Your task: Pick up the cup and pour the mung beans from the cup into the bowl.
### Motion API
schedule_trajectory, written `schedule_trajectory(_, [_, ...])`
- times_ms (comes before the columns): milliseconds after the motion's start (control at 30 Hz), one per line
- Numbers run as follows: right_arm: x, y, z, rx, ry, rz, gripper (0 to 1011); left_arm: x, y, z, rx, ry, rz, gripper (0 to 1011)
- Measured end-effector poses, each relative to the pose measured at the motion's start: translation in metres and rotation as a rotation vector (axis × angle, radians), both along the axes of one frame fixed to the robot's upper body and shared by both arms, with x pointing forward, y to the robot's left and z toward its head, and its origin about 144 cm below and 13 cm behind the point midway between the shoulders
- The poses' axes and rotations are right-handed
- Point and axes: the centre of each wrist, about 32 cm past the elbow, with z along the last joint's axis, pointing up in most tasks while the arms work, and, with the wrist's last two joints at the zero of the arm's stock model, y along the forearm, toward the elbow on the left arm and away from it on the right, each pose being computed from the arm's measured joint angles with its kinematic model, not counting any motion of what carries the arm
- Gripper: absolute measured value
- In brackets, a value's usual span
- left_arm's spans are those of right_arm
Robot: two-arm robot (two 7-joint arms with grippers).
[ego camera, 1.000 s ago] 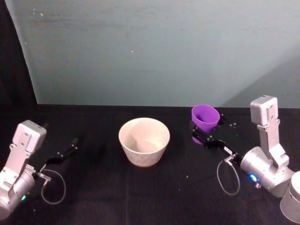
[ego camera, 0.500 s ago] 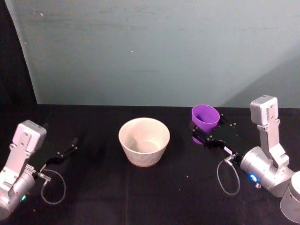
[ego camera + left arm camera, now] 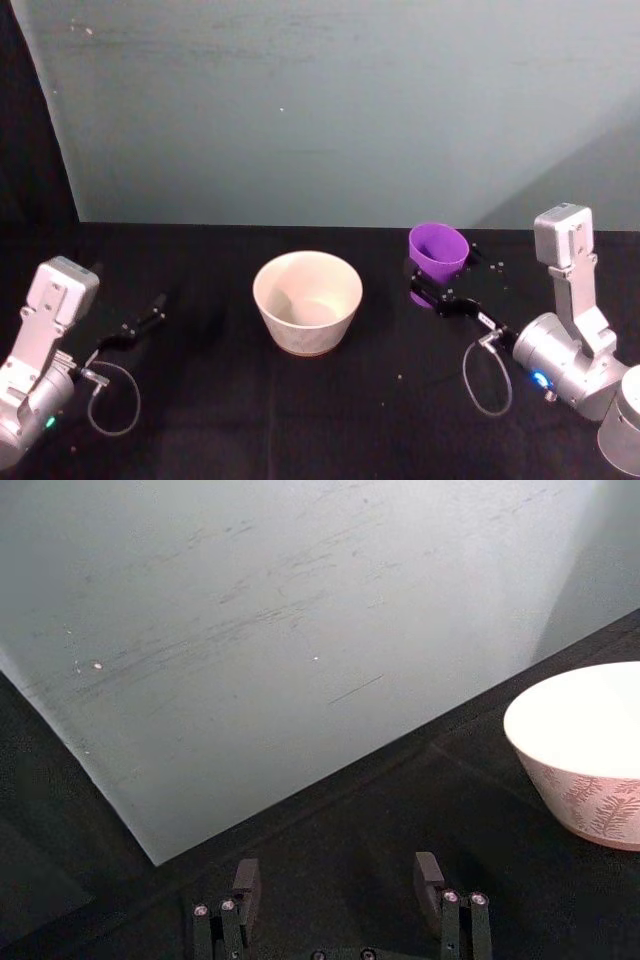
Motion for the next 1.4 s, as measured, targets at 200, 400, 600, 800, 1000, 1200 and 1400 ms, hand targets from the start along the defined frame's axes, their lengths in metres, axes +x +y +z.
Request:
schedule_trajectory(200, [0.0, 0.0, 0.0, 0.0, 0.0, 0.0, 718, 0.0, 0.0, 0.0, 0.0, 0.0, 0.0, 1011])
schedule_trajectory(400, [0.0, 0.0, 0.0, 0.0, 0.0, 0.0, 718, 0.0, 0.0, 0.0, 0.0, 0.0, 0.0, 1011])
schedule_trajectory(600, [0.0, 0.0, 0.0, 0.0, 0.0, 0.0, 718, 0.0, 0.0, 0.0, 0.0, 0.0, 0.0, 1011])
schedule_trajectory(800, [0.0, 0.0, 0.0, 0.0, 0.0, 0.0, 718, 0.0, 0.0, 0.0, 0.0, 0.0, 0.0, 1011])
schedule_trajectory(1000, [0.0, 0.0, 0.0, 0.0, 0.0, 0.0, 718, 0.0, 0.0, 0.0, 0.0, 0.0, 0.0, 1011])
schedule_trajectory(1200, [0.0, 0.0, 0.0, 0.0, 0.0, 0.0, 718, 0.0, 0.0, 0.0, 0.0, 0.0, 0.0, 1011])
schedule_trajectory(1400, [0.0, 0.0, 0.0, 0.0, 0.0, 0.0, 718, 0.0, 0.0, 0.0, 0.0, 0.0, 0.0, 1011])
